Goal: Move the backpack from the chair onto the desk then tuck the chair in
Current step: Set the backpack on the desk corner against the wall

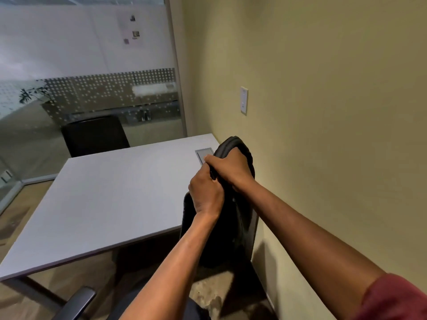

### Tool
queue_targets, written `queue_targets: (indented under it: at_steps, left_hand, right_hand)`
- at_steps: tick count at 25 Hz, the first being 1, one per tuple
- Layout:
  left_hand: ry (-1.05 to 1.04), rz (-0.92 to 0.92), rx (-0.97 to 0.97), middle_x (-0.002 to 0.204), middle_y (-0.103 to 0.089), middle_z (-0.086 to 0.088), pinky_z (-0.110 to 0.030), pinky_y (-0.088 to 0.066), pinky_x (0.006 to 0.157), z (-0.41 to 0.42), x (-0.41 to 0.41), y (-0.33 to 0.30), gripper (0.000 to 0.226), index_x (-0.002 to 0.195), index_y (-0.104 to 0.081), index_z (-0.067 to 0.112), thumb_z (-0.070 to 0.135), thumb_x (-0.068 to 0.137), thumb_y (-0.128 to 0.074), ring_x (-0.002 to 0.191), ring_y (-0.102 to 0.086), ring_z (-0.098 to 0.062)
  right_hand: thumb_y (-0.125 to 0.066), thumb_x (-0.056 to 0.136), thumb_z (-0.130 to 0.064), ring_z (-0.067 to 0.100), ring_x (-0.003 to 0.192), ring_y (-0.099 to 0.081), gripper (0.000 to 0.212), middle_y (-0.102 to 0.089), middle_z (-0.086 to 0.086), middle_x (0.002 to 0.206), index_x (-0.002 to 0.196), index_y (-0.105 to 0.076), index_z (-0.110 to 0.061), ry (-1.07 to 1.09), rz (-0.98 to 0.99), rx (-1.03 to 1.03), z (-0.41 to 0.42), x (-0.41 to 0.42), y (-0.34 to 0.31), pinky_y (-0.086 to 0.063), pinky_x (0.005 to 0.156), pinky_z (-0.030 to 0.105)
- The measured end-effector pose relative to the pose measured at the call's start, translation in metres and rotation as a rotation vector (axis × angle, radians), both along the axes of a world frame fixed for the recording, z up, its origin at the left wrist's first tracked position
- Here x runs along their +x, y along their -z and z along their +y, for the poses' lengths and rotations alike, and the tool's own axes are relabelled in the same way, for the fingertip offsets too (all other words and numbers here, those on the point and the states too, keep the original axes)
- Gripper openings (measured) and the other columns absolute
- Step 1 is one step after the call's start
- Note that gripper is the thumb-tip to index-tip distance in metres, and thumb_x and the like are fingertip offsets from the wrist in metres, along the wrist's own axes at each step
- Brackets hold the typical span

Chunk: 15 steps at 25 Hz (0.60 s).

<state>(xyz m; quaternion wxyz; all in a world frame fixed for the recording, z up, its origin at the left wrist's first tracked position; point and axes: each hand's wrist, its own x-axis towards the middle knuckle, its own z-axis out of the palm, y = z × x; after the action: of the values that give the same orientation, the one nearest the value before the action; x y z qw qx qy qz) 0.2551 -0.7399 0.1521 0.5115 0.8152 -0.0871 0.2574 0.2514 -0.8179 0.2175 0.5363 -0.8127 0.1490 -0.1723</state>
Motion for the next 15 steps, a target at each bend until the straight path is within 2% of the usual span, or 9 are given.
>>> queue_targets:
  at_steps: [3, 5, 6, 7, 8, 9, 10, 12, 15]
  left_hand:
    - [0.008, -0.040, -0.006, 0.072, -0.065, 0.006, -0.023, -0.039, 0.054, -0.016, 0.044, -0.019, 0.026, 0.093, -0.064, 0.021, 0.005, 0.086, -0.045, 0.064, -0.059, -0.015]
    - [0.133, -0.045, 0.005, 0.083, -0.071, 0.007, -0.023, -0.048, 0.063, -0.024, 0.079, -0.031, 0.026, 0.105, -0.066, 0.026, 0.013, 0.085, -0.056, 0.075, -0.065, -0.012]
    - [0.221, -0.022, 0.045, 0.102, -0.073, 0.005, -0.025, -0.052, 0.077, -0.026, 0.097, -0.034, 0.035, 0.118, -0.065, 0.029, 0.021, 0.084, -0.061, 0.093, -0.068, -0.014]
    - [0.291, 0.010, 0.123, 0.127, -0.067, 0.003, -0.031, -0.049, 0.098, -0.028, 0.115, -0.034, 0.050, 0.132, -0.058, 0.031, 0.030, 0.083, -0.064, 0.119, -0.061, -0.018]
    - [0.337, 0.046, 0.213, 0.149, -0.051, 0.004, -0.043, -0.035, 0.115, -0.029, 0.132, -0.033, 0.065, 0.144, -0.049, 0.032, 0.038, 0.082, -0.066, 0.141, -0.041, -0.021]
    - [0.365, 0.075, 0.281, 0.161, -0.033, 0.008, -0.053, -0.021, 0.121, -0.032, 0.149, -0.032, 0.078, 0.151, -0.038, 0.034, 0.044, 0.080, -0.068, 0.152, -0.020, -0.020]
    - [0.385, 0.094, 0.316, 0.166, -0.019, 0.010, -0.059, -0.013, 0.121, -0.037, 0.165, -0.029, 0.089, 0.156, -0.026, 0.037, 0.047, 0.078, -0.070, 0.154, -0.006, -0.017]
    - [0.384, 0.100, 0.304, 0.168, 0.001, 0.011, -0.059, -0.014, 0.121, -0.048, 0.196, -0.019, 0.104, 0.156, -0.008, 0.046, 0.052, 0.075, -0.072, 0.154, 0.002, -0.012]
    - [0.264, 0.109, 0.310, 0.168, -0.001, 0.012, -0.050, -0.028, 0.119, -0.064, 0.233, 0.006, 0.109, 0.155, 0.002, 0.049, 0.062, 0.074, -0.070, 0.154, -0.011, -0.012]
  right_hand:
    - [-0.063, 0.073, -0.029, 0.021, 0.070, -0.063, 0.028, -0.066, 0.003, 0.081, 0.092, -0.059, -0.010, 0.077, -0.047, -0.042, -0.009, 0.056, -0.016, -0.039, 0.052, 0.023]
    - [-0.059, 0.078, -0.024, 0.024, 0.077, -0.061, 0.030, -0.065, 0.006, 0.094, 0.104, -0.055, -0.008, 0.092, -0.075, -0.085, -0.024, 0.099, -0.028, -0.040, 0.056, 0.025]
    - [-0.057, 0.080, -0.021, 0.026, 0.083, -0.061, 0.032, -0.065, 0.008, 0.101, 0.109, -0.054, -0.007, 0.098, -0.081, -0.100, -0.033, 0.119, -0.034, -0.042, 0.063, 0.027]
    - [-0.055, 0.082, -0.019, 0.030, 0.090, -0.061, 0.034, -0.064, 0.010, 0.107, 0.114, -0.053, -0.007, 0.103, -0.079, -0.115, -0.043, 0.140, -0.039, -0.044, 0.070, 0.030]
    - [-0.054, 0.083, -0.017, 0.032, 0.095, -0.060, 0.036, -0.063, 0.013, 0.111, 0.117, -0.052, -0.006, 0.104, -0.072, -0.136, -0.052, 0.158, -0.042, -0.045, 0.074, 0.033]
    - [-0.052, 0.084, -0.016, 0.034, 0.098, -0.060, 0.036, -0.062, 0.014, 0.114, 0.119, -0.051, -0.007, 0.094, -0.065, -0.163, -0.061, 0.177, -0.044, -0.047, 0.077, 0.036]
    - [-0.051, 0.085, -0.014, 0.035, 0.099, -0.059, 0.036, -0.062, 0.015, 0.114, 0.120, -0.050, -0.007, 0.076, -0.065, -0.189, -0.070, 0.197, -0.044, -0.048, 0.078, 0.038]
    - [-0.049, 0.085, -0.013, 0.035, 0.094, -0.058, 0.035, -0.060, 0.014, 0.110, 0.120, -0.046, -0.008, 0.026, -0.081, -0.236, -0.086, 0.235, -0.043, -0.046, 0.074, 0.037]
    - [-0.048, 0.084, -0.012, 0.032, 0.088, -0.056, 0.034, -0.058, 0.011, 0.104, 0.118, -0.043, -0.011, -0.040, -0.097, -0.254, -0.113, 0.291, -0.037, -0.043, 0.071, 0.035]
